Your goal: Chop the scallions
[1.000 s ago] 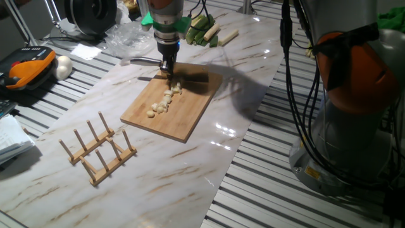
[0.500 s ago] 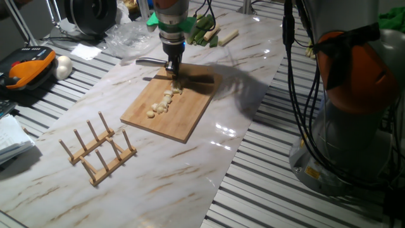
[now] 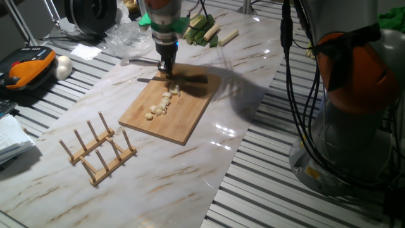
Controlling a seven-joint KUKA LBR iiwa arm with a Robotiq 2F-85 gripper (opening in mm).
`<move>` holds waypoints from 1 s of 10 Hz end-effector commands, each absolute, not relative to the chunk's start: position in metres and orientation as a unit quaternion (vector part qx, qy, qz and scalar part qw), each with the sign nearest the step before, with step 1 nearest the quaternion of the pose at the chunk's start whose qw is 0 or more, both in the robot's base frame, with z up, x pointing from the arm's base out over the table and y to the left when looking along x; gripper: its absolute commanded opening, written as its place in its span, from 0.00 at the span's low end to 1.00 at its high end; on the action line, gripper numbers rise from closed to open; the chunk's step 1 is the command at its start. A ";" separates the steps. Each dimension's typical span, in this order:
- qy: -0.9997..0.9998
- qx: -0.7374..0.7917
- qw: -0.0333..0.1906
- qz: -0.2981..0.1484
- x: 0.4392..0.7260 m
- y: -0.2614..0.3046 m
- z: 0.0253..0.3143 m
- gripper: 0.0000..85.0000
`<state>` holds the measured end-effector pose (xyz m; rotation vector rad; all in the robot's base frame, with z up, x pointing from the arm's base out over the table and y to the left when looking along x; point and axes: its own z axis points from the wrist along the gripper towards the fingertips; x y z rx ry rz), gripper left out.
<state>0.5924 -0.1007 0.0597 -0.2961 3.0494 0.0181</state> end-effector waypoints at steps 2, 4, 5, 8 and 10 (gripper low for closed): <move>0.995 -0.097 0.033 0.008 0.594 -0.105 0.066 0.00; 0.995 -0.093 0.023 0.010 0.592 -0.106 0.077 0.00; 0.996 -0.089 0.023 0.009 0.591 -0.104 0.080 0.00; 0.994 -0.110 0.027 0.000 0.593 -0.118 0.081 0.00; 0.993 -0.111 0.027 -0.001 0.594 -0.119 0.081 0.00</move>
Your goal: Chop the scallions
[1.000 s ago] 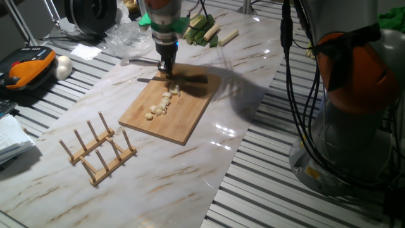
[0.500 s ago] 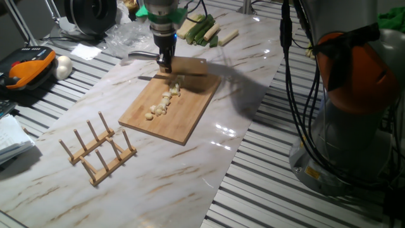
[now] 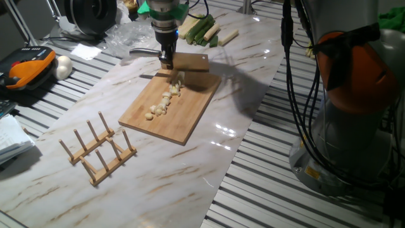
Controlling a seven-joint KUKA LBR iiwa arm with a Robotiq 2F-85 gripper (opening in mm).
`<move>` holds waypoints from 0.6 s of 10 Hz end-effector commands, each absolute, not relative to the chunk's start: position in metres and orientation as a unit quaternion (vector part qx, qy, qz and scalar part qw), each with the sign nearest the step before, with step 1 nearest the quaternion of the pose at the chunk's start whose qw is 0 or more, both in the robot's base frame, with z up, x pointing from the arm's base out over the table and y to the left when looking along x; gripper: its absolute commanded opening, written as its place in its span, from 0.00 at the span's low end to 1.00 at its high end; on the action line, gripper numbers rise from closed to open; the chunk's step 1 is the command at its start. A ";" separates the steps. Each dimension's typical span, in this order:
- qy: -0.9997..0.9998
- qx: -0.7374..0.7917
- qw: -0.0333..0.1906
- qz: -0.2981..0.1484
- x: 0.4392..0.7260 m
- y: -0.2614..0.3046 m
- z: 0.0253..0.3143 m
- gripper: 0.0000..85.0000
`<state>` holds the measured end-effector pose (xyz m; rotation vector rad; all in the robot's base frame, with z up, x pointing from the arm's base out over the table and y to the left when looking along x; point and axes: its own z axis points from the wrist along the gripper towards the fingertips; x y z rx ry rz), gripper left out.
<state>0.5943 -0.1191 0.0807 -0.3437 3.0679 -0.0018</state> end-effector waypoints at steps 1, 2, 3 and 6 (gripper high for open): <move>0.993 -0.111 0.027 -0.001 0.594 -0.119 0.080 0.00; 0.993 -0.111 0.027 -0.001 0.595 -0.119 0.079 0.00; 0.993 -0.112 0.029 -0.002 0.595 -0.119 0.077 0.00; 0.993 -0.112 0.033 0.000 0.593 -0.118 0.066 0.00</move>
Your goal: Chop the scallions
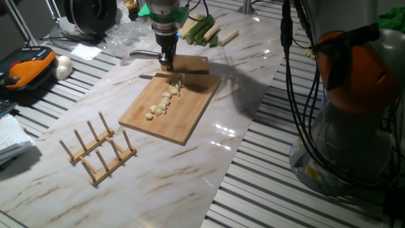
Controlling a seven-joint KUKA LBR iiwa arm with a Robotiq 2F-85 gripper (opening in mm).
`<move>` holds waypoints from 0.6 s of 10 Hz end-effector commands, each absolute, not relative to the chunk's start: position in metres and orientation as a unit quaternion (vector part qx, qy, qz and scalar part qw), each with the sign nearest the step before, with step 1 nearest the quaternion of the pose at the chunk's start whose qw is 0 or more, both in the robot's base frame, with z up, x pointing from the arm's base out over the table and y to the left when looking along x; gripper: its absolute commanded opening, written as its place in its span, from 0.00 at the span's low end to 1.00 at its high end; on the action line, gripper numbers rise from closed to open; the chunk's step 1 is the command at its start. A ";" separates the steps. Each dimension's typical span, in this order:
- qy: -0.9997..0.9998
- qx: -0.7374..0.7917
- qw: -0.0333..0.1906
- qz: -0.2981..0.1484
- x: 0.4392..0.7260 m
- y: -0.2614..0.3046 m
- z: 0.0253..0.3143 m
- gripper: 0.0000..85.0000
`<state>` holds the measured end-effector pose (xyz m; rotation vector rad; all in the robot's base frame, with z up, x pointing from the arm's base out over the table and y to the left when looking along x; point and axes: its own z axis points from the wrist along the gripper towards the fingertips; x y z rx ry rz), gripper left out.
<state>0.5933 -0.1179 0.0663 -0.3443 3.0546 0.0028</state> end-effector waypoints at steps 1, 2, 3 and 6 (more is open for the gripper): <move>0.993 -0.112 0.034 0.002 0.593 -0.118 0.062 0.00; 0.993 -0.113 0.035 0.004 0.594 -0.119 0.058 0.00; 0.993 -0.113 0.036 0.005 0.595 -0.119 0.054 0.00; 0.993 -0.106 0.043 0.010 0.592 -0.114 0.042 0.00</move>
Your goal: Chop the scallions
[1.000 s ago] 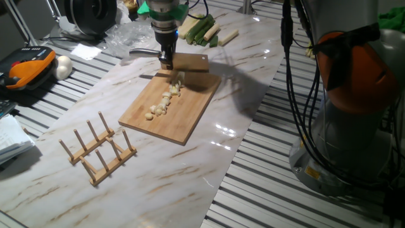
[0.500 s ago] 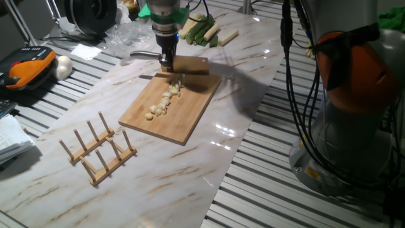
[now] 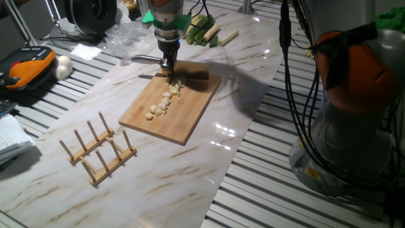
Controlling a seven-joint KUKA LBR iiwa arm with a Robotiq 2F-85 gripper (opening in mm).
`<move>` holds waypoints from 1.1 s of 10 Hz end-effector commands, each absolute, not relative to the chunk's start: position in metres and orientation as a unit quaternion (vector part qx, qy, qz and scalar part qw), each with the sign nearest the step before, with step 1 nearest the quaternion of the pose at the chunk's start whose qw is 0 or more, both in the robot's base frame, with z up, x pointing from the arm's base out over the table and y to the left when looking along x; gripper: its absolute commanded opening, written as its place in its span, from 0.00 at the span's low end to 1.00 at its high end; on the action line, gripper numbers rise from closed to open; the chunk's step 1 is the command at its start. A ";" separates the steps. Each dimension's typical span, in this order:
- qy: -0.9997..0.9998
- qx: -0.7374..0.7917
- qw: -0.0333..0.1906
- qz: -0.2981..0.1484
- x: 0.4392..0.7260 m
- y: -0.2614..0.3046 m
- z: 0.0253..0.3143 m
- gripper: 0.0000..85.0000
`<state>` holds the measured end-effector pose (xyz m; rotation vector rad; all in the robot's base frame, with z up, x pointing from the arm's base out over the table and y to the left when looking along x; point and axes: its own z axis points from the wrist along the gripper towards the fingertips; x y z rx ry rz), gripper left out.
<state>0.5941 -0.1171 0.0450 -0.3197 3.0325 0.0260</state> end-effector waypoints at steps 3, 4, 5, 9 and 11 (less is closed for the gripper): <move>0.994 -0.098 0.045 0.011 0.574 -0.116 0.044 0.00; 0.994 -0.096 0.049 0.011 0.567 -0.115 0.042 0.00; 0.994 -0.095 0.050 0.011 0.565 -0.114 0.042 0.00; 0.994 -0.093 0.055 0.004 0.590 -0.109 0.043 0.00; 0.994 -0.095 0.057 0.003 0.601 -0.108 0.045 0.00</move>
